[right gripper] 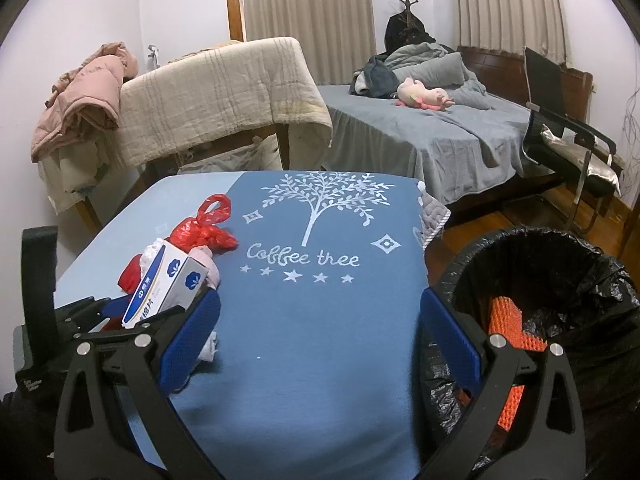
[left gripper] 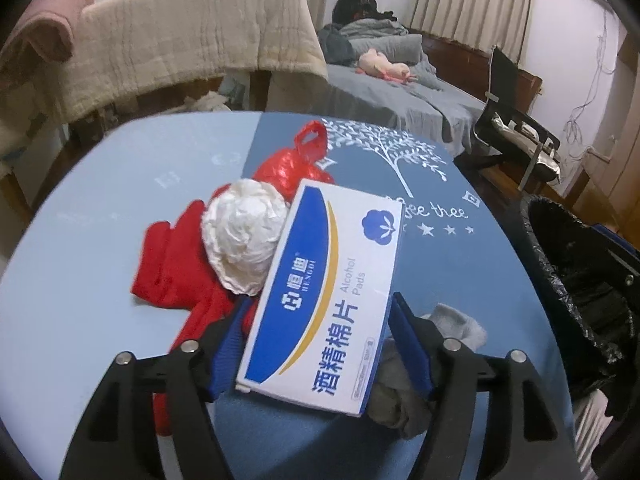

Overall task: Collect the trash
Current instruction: 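Grasp the white alcohol pads box with the left tool, then grasp the grey sock with the right tool while the left tool holds the box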

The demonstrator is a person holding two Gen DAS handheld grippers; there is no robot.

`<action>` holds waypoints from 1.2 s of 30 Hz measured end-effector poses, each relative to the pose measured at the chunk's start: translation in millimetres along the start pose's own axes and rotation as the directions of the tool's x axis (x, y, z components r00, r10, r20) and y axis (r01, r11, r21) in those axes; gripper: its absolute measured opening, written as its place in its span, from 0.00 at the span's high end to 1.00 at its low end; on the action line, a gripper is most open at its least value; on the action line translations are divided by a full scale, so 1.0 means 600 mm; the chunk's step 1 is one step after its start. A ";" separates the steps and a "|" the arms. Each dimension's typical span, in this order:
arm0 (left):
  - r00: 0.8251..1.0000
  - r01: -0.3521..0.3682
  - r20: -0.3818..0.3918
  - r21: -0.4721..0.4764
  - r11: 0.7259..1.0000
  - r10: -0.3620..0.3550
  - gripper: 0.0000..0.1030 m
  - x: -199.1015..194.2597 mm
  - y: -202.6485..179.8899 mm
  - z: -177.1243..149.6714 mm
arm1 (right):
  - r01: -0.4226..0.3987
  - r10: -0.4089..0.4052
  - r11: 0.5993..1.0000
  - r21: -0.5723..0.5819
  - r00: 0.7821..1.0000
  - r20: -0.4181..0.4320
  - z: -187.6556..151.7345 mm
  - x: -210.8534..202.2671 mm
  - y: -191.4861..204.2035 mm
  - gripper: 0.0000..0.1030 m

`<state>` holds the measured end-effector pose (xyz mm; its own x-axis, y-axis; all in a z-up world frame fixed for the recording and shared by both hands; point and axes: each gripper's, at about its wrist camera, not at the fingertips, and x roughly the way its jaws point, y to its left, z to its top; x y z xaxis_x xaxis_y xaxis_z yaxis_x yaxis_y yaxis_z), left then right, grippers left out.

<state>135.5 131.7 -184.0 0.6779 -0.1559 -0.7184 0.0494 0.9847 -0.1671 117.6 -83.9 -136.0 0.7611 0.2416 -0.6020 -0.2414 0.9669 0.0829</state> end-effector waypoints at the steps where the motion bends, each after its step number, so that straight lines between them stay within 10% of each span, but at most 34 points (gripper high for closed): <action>1: 1.000 0.003 -0.003 0.000 1.000 -0.003 0.36 0.001 0.000 0.000 | 0.000 0.000 1.000 0.000 1.000 -0.001 0.000 0.000 -0.002 0.05; 15: 0.993 0.011 0.114 0.017 1.000 -0.012 0.45 -0.092 -0.008 -0.007 | -0.022 0.022 1.000 -0.001 1.000 -0.004 -0.011 -0.001 0.009 0.05; 36: 0.995 -0.061 0.076 -0.041 0.997 0.064 0.44 -0.112 0.067 -0.044 | -0.113 0.108 0.992 -0.047 0.990 -0.095 -0.053 0.033 0.095 0.05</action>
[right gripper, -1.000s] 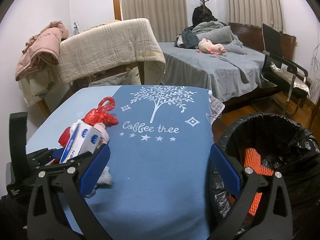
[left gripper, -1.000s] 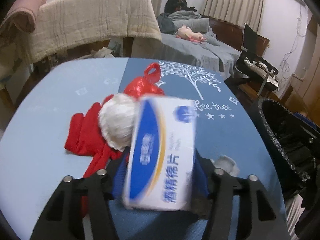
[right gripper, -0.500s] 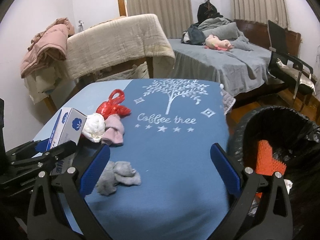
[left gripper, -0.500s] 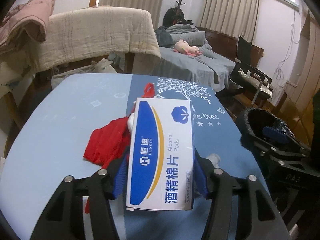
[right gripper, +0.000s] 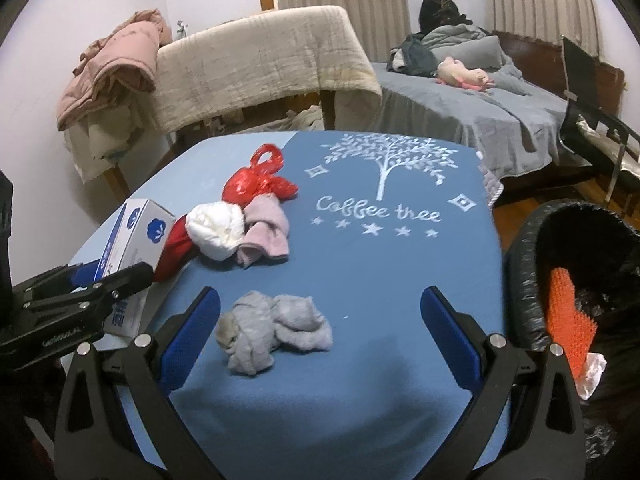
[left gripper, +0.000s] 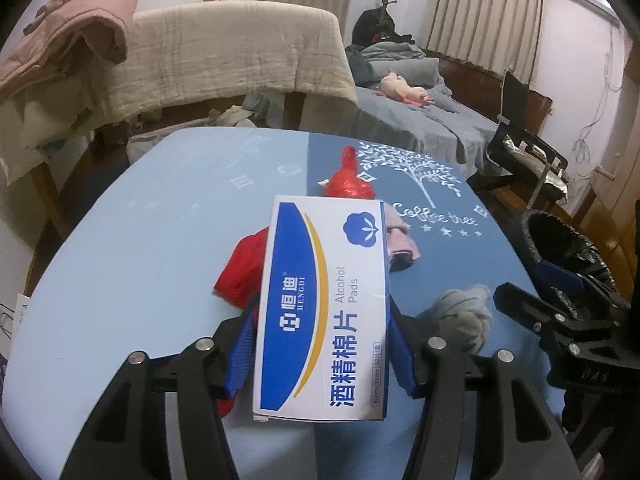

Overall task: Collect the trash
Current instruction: 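Grasp the grey sock with the right tool while the left tool holds the box, then lower the alcohol pads box onto the table and open the left tool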

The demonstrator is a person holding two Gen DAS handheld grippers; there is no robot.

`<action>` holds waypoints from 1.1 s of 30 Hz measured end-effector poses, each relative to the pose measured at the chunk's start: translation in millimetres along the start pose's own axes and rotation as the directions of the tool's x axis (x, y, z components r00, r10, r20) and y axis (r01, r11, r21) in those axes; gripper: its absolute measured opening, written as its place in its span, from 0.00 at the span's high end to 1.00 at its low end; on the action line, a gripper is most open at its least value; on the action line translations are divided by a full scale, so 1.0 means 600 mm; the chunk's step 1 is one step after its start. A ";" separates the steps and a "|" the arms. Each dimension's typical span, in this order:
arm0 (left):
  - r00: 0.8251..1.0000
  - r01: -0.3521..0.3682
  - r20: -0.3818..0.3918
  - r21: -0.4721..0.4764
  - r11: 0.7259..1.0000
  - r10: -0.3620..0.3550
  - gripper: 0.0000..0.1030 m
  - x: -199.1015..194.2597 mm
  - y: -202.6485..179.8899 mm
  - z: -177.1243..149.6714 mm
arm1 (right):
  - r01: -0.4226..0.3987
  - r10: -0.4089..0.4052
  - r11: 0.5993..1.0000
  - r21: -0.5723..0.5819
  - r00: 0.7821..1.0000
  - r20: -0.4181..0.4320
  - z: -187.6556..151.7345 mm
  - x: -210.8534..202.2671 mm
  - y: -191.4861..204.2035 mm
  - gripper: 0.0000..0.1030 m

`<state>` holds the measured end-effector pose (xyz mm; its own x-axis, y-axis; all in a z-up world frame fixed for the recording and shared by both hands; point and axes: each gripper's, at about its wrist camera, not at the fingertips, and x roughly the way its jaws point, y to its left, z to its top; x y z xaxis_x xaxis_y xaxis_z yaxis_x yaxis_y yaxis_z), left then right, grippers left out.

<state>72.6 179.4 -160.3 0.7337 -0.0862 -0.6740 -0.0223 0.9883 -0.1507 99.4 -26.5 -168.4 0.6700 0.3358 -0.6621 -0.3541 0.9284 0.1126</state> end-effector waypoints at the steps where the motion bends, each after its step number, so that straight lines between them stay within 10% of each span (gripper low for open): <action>1: 1.000 -0.002 -0.001 -0.001 1.000 0.002 0.44 0.001 0.002 -0.001 | -0.003 0.003 1.000 -0.003 1.000 -0.004 -0.001 0.003 0.003 0.05; 10: 1.000 -0.013 -0.018 -0.015 1.000 0.013 0.44 0.009 0.016 -0.005 | -0.020 0.017 0.999 -0.043 0.996 -0.084 -0.010 0.042 0.026 0.09; 12: 1.000 -0.013 -0.024 -0.021 1.000 0.013 0.44 0.013 0.019 -0.006 | -0.056 0.052 0.998 -0.040 0.993 -0.106 -0.011 0.047 0.026 0.40; 23: 1.000 -0.022 -0.018 -0.034 0.999 0.021 0.27 0.012 0.024 0.000 | -0.128 0.123 0.990 -0.050 0.987 -0.108 -0.002 0.031 0.023 0.74; 29: 0.999 -0.017 -0.030 -0.037 0.999 0.015 0.27 0.026 0.020 0.007 | -0.122 0.115 0.991 -0.055 0.988 -0.107 0.002 0.028 0.019 0.71; 33: 0.999 -0.028 -0.043 -0.016 0.999 0.027 0.27 0.038 0.012 0.010 | -0.098 0.092 0.994 -0.050 0.990 -0.111 0.000 0.035 0.017 0.47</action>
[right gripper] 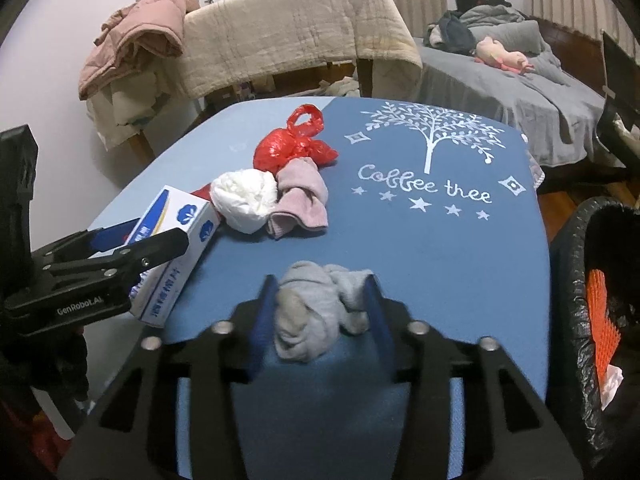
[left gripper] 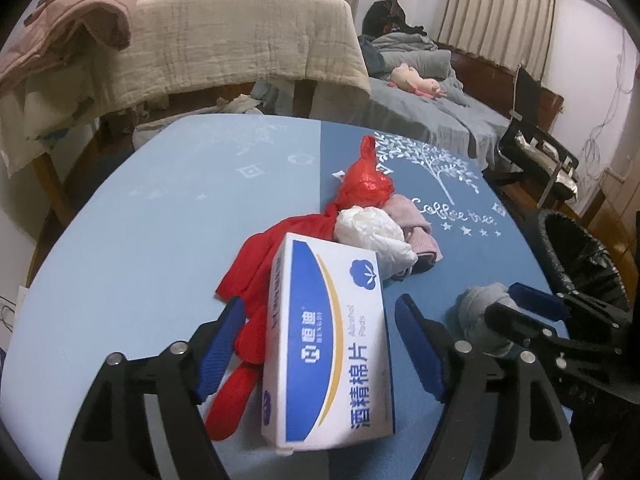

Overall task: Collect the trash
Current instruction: 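Lower the alcohol pads box onto the table and open the left tool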

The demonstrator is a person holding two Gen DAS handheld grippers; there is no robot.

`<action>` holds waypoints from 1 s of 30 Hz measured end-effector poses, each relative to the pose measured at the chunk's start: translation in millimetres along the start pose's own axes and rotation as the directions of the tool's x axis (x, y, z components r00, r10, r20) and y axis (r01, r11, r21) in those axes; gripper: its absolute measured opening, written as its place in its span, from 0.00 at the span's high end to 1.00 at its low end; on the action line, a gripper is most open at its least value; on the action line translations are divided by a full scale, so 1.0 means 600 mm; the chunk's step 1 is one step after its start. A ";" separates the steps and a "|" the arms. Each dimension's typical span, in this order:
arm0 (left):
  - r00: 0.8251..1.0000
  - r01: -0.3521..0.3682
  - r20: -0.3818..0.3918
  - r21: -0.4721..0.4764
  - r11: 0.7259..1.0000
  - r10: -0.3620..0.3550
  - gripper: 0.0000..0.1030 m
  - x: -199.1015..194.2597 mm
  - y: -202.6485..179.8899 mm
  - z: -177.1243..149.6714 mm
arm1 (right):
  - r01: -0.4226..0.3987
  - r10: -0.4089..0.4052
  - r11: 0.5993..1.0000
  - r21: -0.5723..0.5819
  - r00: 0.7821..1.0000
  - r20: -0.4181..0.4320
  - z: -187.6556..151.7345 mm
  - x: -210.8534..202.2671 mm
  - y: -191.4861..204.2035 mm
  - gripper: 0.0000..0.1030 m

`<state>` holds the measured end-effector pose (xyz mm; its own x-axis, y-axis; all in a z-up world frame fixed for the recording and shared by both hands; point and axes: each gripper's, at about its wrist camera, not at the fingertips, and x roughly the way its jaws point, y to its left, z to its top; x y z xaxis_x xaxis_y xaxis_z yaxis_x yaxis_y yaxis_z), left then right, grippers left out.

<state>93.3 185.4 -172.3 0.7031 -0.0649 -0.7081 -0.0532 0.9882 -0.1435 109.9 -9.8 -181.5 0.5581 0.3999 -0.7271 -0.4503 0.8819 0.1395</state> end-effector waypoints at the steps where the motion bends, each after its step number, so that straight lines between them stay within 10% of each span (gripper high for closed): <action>1: 1.000 -0.002 -0.005 0.001 1.000 0.002 0.27 0.004 -0.001 0.000 | 0.010 -0.010 1.000 0.003 1.000 0.001 -0.001 0.002 -0.001 0.38; 6: 1.000 0.008 -0.028 0.002 1.000 -0.008 0.40 0.019 0.000 -0.003 | 0.038 -0.037 0.999 0.028 0.999 -0.033 -0.003 0.023 -0.015 0.24; 13: 1.000 0.020 0.018 -0.001 1.000 -0.020 0.40 -0.003 -0.003 0.003 | -0.034 0.032 0.999 -0.028 0.997 -0.068 -0.005 0.032 0.007 0.57; 30: 0.979 0.089 0.183 0.015 0.996 -0.090 0.40 -0.108 -0.053 0.062 | -0.003 0.003 1.000 0.004 0.992 0.123 0.049 -0.093 -0.031 0.57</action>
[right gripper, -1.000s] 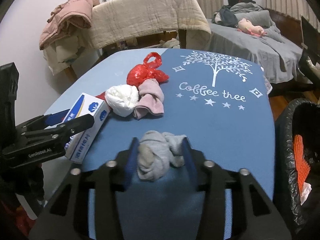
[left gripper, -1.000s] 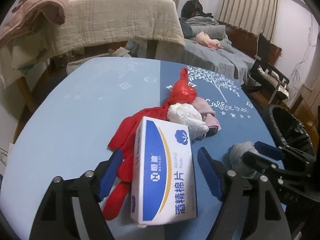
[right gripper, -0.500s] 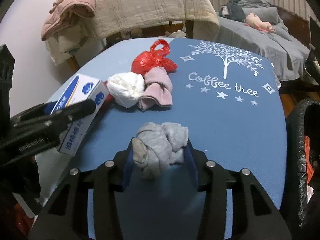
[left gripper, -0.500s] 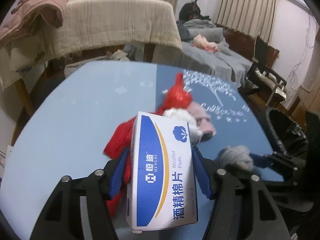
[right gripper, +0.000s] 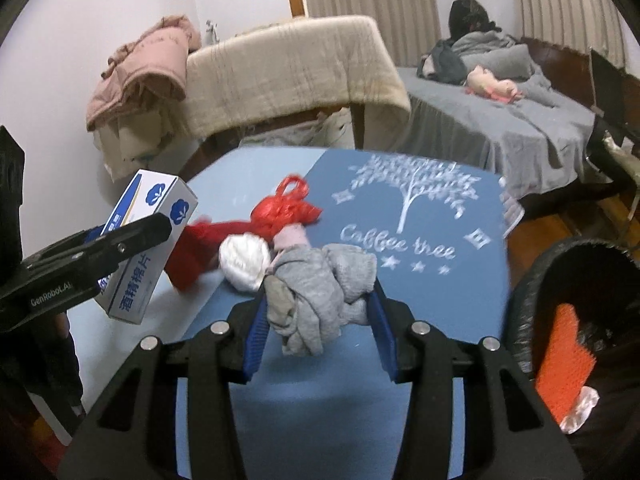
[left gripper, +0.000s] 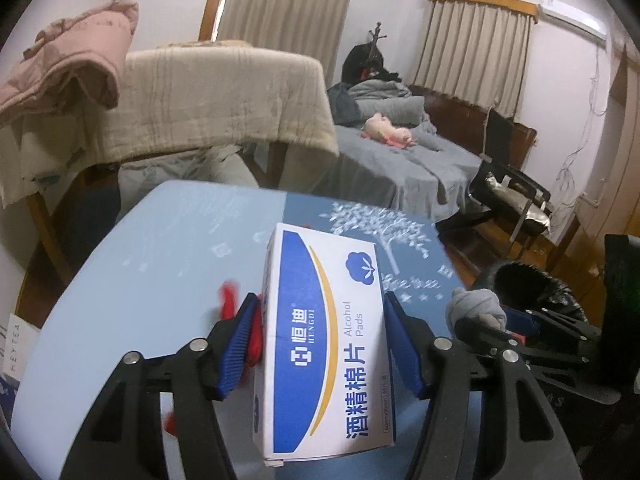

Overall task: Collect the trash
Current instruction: 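Lower the alcohol pads box onto the table and open the left tool, then grasp the red glove with the left tool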

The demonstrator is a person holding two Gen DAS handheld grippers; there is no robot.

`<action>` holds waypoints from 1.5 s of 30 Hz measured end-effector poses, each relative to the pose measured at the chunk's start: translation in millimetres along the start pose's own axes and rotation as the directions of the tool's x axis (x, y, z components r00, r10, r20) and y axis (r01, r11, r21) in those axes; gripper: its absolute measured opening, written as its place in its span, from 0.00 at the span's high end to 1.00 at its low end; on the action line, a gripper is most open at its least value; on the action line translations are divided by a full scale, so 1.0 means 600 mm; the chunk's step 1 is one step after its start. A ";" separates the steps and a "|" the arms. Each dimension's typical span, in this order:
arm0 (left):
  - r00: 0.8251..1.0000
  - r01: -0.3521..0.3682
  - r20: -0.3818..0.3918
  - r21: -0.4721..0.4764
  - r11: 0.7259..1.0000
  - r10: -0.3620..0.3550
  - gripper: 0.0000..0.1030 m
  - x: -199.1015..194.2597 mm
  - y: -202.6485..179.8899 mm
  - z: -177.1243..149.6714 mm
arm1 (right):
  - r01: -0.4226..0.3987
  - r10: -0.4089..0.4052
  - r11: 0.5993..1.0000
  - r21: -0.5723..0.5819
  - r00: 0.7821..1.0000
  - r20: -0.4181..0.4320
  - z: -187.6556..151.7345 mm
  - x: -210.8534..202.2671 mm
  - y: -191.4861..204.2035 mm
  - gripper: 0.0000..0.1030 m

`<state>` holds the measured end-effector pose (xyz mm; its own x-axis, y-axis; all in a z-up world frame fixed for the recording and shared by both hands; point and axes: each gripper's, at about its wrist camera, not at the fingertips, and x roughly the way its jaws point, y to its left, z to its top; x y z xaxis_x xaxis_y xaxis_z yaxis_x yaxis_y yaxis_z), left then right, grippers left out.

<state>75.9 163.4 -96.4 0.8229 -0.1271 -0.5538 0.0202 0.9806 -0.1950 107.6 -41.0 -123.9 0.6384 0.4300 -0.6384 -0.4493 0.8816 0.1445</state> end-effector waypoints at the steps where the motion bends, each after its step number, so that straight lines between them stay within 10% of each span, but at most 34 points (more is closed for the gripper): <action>1: 1.000 0.003 0.005 0.004 1.000 -0.003 0.40 -0.002 -0.006 0.001 | 0.004 -0.004 1.000 0.002 1.000 0.007 0.002 -0.005 -0.004 0.57; 19: 0.999 0.050 -0.022 0.098 0.994 -0.048 0.40 0.053 -0.126 -0.053 | 0.104 -0.102 0.993 0.064 0.994 -0.028 -0.042 -0.039 -0.081 0.56; 45: 0.997 0.012 -0.071 0.123 0.992 -0.003 0.28 0.061 -0.103 -0.101 | 0.117 -0.112 0.989 0.090 0.992 -0.055 -0.061 -0.011 -0.098 0.55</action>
<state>70.5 89.3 -153.5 0.7804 -0.1408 -0.6093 0.1002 0.9899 -0.1004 107.1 -102.9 -155.7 0.6494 0.3171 -0.6912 -0.3137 0.9397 0.1363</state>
